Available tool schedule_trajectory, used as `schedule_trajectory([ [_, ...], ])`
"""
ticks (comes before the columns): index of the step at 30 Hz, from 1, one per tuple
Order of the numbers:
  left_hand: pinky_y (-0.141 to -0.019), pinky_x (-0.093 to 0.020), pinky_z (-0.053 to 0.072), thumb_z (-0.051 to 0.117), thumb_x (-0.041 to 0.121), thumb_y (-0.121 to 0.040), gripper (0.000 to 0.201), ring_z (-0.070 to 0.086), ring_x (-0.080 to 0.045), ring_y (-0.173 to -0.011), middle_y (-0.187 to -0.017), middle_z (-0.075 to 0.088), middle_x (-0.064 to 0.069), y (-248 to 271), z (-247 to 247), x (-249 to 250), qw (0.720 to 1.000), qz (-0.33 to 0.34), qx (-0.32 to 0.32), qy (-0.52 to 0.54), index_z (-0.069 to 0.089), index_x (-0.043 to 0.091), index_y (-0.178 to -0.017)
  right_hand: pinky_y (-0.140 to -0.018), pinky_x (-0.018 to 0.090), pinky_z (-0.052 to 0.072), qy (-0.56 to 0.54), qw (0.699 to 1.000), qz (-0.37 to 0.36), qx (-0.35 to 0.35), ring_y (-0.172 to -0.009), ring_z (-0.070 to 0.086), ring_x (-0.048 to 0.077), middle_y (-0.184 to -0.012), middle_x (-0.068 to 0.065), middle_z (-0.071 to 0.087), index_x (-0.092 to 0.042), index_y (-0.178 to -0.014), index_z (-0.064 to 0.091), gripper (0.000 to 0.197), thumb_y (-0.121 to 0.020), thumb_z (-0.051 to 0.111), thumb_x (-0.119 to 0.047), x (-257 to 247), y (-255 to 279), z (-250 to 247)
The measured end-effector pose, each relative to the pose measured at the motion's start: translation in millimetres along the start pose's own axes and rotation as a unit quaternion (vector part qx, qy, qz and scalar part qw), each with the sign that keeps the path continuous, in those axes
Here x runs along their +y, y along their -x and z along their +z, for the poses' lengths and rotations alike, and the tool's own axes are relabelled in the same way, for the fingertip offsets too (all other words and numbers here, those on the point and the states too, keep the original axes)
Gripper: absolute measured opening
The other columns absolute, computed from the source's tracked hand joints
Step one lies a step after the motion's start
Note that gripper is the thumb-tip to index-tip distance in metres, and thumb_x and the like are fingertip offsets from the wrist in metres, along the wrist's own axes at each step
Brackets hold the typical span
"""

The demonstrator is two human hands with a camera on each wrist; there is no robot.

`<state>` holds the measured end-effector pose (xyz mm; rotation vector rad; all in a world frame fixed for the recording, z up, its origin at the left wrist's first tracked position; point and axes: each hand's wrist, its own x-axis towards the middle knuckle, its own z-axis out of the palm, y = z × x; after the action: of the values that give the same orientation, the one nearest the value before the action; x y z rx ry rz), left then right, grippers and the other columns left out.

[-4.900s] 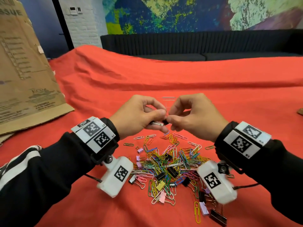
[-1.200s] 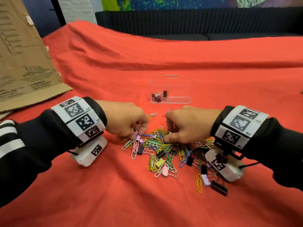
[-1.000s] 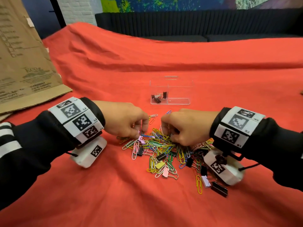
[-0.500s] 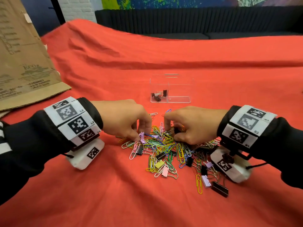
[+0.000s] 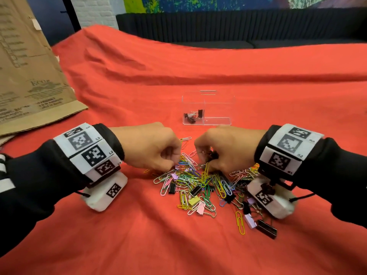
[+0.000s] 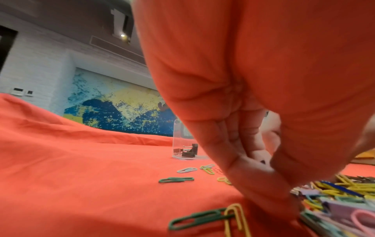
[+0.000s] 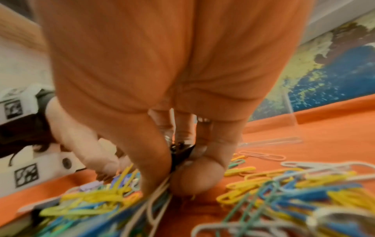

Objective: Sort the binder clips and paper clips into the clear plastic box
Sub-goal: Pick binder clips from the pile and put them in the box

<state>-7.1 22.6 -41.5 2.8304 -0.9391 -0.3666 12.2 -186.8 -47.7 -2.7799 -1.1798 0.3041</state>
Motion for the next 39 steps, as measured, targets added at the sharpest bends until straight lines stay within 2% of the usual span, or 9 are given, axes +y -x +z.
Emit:
schedule_trajectory([
  [7,-0.065,-0.024,0.059,0.083,0.008,-0.078,0.026,0.075,-0.015,-0.066,-0.078,0.078,0.001,7,-8,-10,0.976,-0.049,0.065,0.201,0.068,0.018,-0.098,-0.049,0.025,0.050,-0.188,0.981,0.052,0.025,-0.047,0.062,0.013,-0.076,0.004,0.074,-0.019,-0.094,0.066,0.032,-0.072,0.090,-0.021,23,11,-18],
  [12,-0.066,-0.017,0.056,0.064,0.001,-0.093,0.010,0.071,-0.006,-0.064,-0.072,0.074,0.003,0,-11,2,0.929,-0.051,0.144,0.336,0.072,0.003,-0.100,-0.055,0.030,0.056,-0.201,0.977,0.026,0.065,-0.055,0.070,0.024,-0.066,0.004,0.069,-0.014,-0.085,0.070,0.012,-0.086,0.076,-0.004,26,13,-36],
  [14,-0.068,-0.016,0.058,0.054,-0.005,-0.097,0.014,0.073,-0.010,-0.069,-0.086,0.071,-0.011,-7,-4,10,0.853,-0.071,0.154,0.493,0.067,-0.004,-0.101,-0.059,0.030,0.058,-0.212,0.973,0.009,0.093,-0.057,0.070,0.024,-0.063,0.004,0.069,-0.011,-0.085,0.071,0.013,-0.088,0.071,0.001,23,14,-45],
  [17,-0.070,-0.023,0.062,0.036,-0.012,-0.098,0.028,0.074,-0.027,-0.082,-0.108,0.063,-0.031,-18,4,27,0.632,-0.106,0.121,0.758,0.056,-0.013,-0.117,-0.061,0.029,0.059,-0.223,0.966,-0.021,0.128,-0.056,0.070,0.016,-0.061,0.000,0.070,-0.012,-0.084,0.074,0.012,-0.086,0.073,0.000,9,14,-57],
  [19,-0.073,-0.028,0.063,0.034,-0.005,-0.096,0.032,0.067,-0.032,-0.098,-0.107,0.066,-0.029,-22,6,37,0.528,-0.086,0.097,0.839,0.058,-0.014,-0.116,-0.063,0.028,0.059,-0.190,0.971,-0.032,0.142,-0.058,0.067,0.008,-0.063,-0.005,0.070,-0.018,-0.082,0.075,0.011,-0.083,0.075,-0.007,-4,9,-59],
  [24,-0.066,-0.035,0.062,0.040,0.052,-0.103,0.060,0.058,-0.032,-0.097,-0.096,0.061,-0.020,-23,20,38,0.388,-0.037,0.061,0.919,0.060,-0.005,-0.101,-0.066,0.024,0.052,-0.083,0.984,-0.023,0.158,-0.072,0.070,0.007,-0.091,-0.010,0.073,-0.030,-0.096,0.073,0.024,-0.074,0.082,-0.026,-26,-8,-54],
  [31,-0.044,-0.016,0.054,0.040,0.039,-0.105,0.047,0.065,-0.019,-0.049,-0.071,0.062,-0.018,-21,13,1,0.353,-0.127,0.236,0.897,0.053,0.002,-0.080,-0.059,0.017,0.042,-0.122,0.965,-0.023,0.230,-0.052,0.060,0.002,-0.071,-0.010,0.070,-0.022,-0.077,0.072,0.007,-0.077,0.079,-0.022,-14,-1,-56],
  [34,-0.060,-0.023,0.062,0.034,0.033,-0.107,0.051,0.073,-0.030,-0.063,-0.084,0.067,-0.025,-16,8,-19,0.323,-0.089,0.277,0.901,0.058,-0.004,-0.082,-0.059,0.007,0.040,-0.047,0.994,-0.032,0.090,-0.065,0.064,0.001,-0.067,-0.019,0.065,-0.026,-0.081,0.075,0.003,-0.080,0.077,-0.024,-23,3,-33],
  [39,-0.087,-0.045,0.058,0.025,0.036,-0.108,0.058,0.071,-0.038,-0.105,-0.116,0.068,-0.030,-2,8,-39,0.332,-0.037,0.287,0.898,0.061,-0.009,-0.102,-0.067,0.004,0.035,-0.007,0.997,-0.081,0.000,-0.075,0.056,-0.007,-0.099,-0.020,0.061,-0.034,-0.111,0.071,0.025,-0.087,0.070,-0.024,-38,-18,-4],
])
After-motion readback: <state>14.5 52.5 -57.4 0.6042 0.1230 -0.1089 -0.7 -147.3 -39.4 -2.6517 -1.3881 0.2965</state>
